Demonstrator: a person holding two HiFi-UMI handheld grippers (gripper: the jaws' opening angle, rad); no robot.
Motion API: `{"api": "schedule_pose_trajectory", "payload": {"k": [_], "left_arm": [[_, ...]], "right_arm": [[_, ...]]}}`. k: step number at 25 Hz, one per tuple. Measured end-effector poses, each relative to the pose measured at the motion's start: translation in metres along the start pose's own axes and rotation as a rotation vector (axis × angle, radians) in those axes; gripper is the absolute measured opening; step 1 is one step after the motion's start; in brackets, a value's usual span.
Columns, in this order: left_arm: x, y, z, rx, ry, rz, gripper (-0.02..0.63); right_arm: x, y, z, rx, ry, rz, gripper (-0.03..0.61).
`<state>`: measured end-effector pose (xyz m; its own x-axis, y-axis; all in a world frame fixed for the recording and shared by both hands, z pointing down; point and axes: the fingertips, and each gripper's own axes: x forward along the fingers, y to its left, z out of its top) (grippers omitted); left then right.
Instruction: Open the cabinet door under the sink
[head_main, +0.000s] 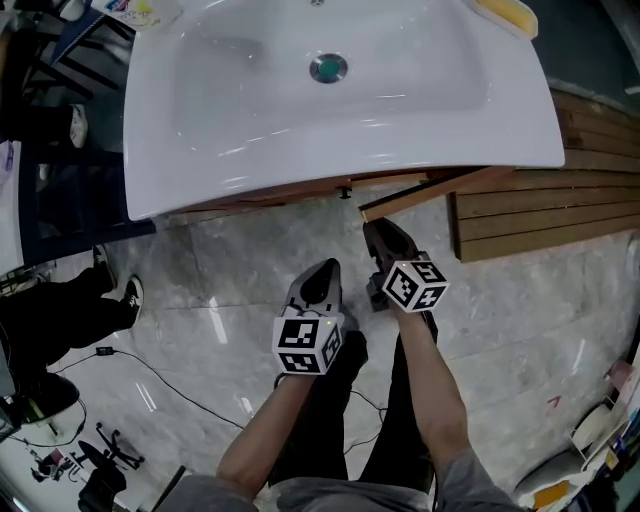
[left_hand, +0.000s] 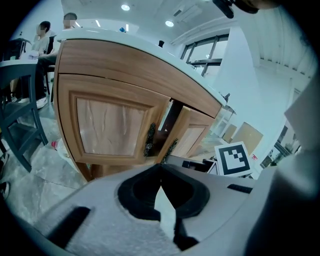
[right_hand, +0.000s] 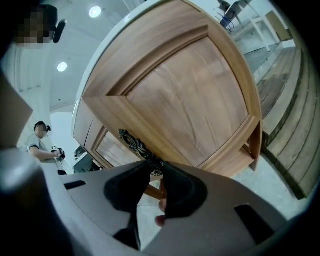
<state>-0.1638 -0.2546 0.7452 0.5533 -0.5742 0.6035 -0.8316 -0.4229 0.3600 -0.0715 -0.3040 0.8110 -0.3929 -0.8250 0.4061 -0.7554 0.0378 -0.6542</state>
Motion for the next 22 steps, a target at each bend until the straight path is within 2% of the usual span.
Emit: {"api": "schedule_pose_trajectory", "payload": {"k": [6,22], "left_arm": [[0.0,-0.016,-0.021,-0.021,0.013,-0.002,0.008],[-0.003,-0.078,-0.075,-0.148,0.0,0.104,0.008]], "right_arm": [[-0.017,-0.004,-0.006,-0.004,0.02,0.043,0.084],[-0.076,-0.02,-0.023,-0.061,0.165,0.209,0.083]]}}
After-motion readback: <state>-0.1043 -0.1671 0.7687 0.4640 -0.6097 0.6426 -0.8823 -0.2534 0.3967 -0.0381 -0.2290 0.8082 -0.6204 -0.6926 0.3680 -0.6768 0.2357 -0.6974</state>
